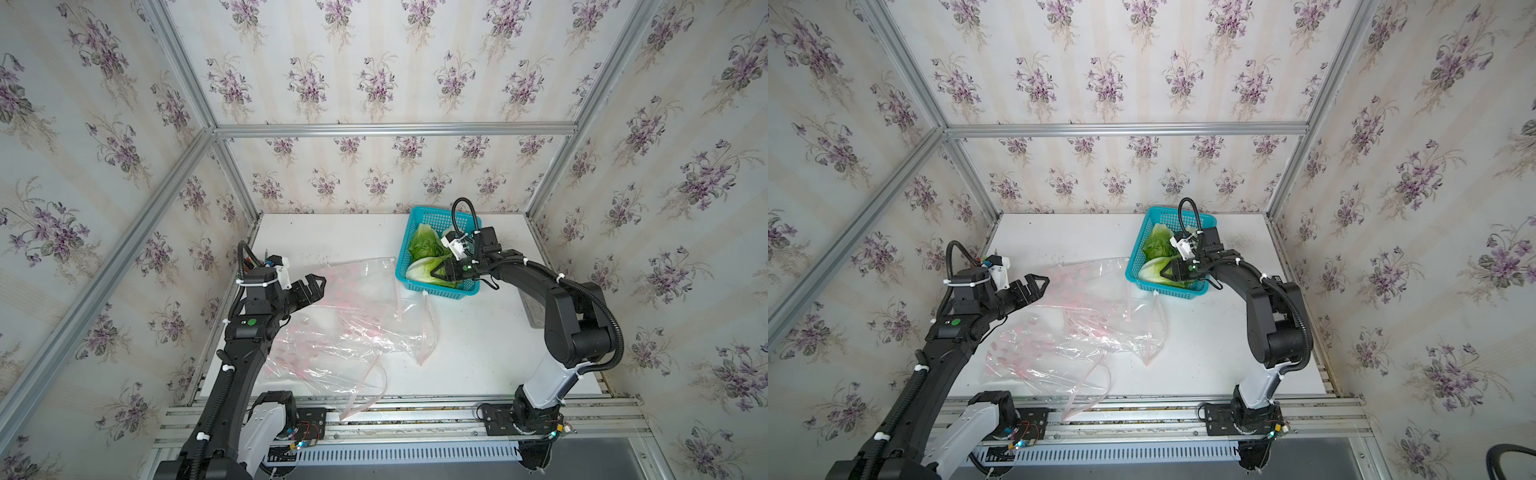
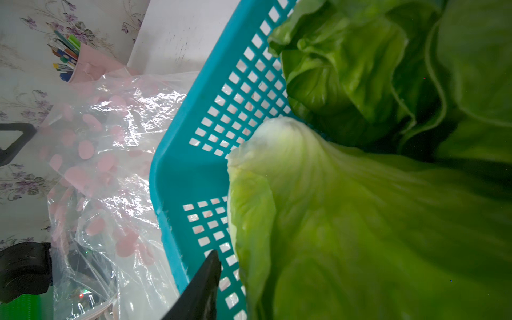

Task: Open the zip-top bag and take out the chinese cabbages
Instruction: Place the Chinese cabbage in the basket.

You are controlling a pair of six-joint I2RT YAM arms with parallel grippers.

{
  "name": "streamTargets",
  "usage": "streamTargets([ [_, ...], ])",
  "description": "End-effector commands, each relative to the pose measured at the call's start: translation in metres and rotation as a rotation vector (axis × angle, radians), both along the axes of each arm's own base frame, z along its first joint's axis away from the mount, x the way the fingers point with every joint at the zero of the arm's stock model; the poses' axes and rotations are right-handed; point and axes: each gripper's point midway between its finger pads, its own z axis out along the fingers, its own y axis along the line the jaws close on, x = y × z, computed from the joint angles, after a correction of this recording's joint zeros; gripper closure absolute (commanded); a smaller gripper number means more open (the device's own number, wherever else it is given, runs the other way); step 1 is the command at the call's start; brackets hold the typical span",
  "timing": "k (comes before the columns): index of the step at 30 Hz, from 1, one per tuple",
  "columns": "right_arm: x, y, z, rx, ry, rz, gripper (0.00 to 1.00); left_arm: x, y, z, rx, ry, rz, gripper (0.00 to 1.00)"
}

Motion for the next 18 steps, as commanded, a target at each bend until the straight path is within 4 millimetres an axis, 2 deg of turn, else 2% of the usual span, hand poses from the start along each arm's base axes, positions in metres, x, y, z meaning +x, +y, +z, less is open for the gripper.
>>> streamTargets([
  [1, 0.002, -0.012, 0.002, -0.073, -0.007, -0.047, 0.48, 0.001, 0.001, 0.000, 0.005, -0.002, 0.005, 0.01],
  [5, 0.003, -0.025, 0.012, -0.136, 0.004, -0.109, 0.38, 0.000, 0.003, 0.000, 0.023, 0.009, 0.010, 0.01],
  [12, 0.006, -0.052, 0.043, -0.262, -0.066, -0.209, 0.37, -0.005, 0.013, -0.001, 0.096, 0.057, 0.028, 0.01],
  [15, 0.009, -0.067, 0.063, -0.297, -0.153, -0.287, 0.37, -0.009, 0.014, 0.003, 0.120, 0.055, 0.014, 0.01],
  [18, 0.011, -0.081, 0.089, -0.307, -0.311, -0.365, 0.38, -0.013, 0.012, 0.014, 0.141, 0.012, -0.013, 0.01],
])
